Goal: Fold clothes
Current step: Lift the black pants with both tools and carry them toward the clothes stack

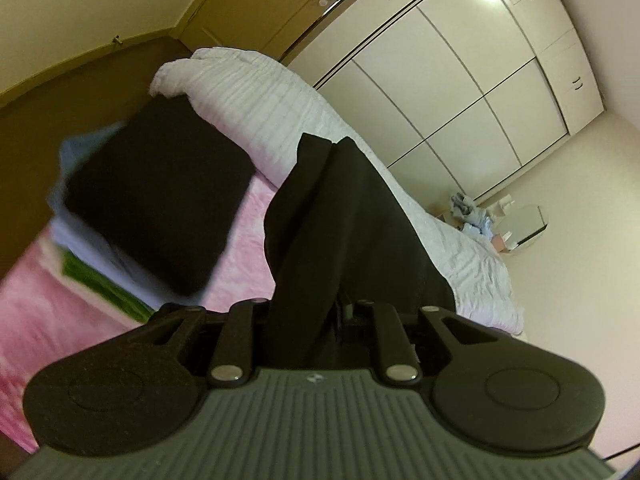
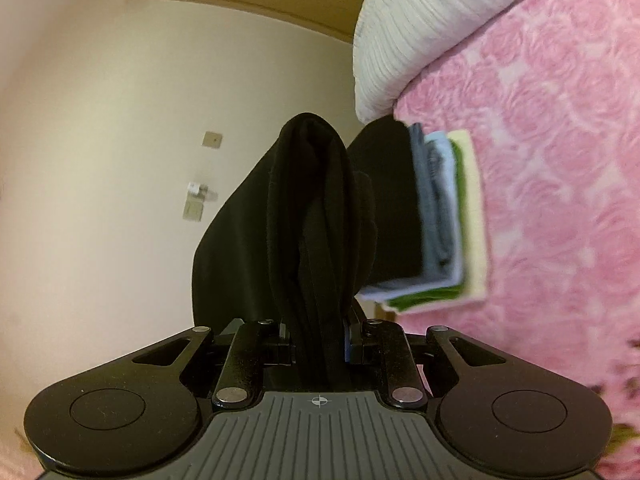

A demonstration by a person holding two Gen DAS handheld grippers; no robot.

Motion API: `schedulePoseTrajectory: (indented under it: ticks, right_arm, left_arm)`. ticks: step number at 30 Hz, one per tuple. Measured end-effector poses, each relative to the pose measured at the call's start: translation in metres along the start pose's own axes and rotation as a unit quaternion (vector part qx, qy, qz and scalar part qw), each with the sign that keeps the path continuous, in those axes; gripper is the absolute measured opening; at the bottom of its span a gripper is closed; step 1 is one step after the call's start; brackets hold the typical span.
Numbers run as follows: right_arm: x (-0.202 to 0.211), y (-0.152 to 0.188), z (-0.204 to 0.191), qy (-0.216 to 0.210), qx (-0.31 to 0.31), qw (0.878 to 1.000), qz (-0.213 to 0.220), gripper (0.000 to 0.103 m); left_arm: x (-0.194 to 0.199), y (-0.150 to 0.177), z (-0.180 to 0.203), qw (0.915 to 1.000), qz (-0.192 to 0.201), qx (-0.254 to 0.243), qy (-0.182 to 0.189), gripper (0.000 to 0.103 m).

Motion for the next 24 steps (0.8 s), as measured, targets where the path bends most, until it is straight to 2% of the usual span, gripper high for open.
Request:
schedulePoseTrajectory:
  ticks: [6,12,24]
  right_arm:
    - [-0.065,-0.016,-0.036,-0.003,-0.013,1.0,0.023,0.019]
    - [-0.124,-0.037,-0.046,0.012,-0.029,0.999,0.019,0.019]
    - [-0.197,-0.079,-0.028,0.065,-0.056,0.996,0.001,0.019]
  left_arm:
    - [-0.005,-0.066,-0.046,0.9998,-0.005,-0.017,0.01,0.015]
    - [-0.024,-0.109,-0.088,0.9998,-0.018,-0.006,0.005,0.015]
    - [-0.087,-0.153,-0.145,0.9984,-0.05,0.024,-0.01,0.015]
Point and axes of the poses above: each gripper's, at about its wrist camera, not at the fingertips, and x roughly against the way its jaws point, z to its right, y to its underside, the point moved 1 cm from there along -x, roughly the way its jaws point, and after that the axes turned 9 degrees about y, right-handed, at the moved point
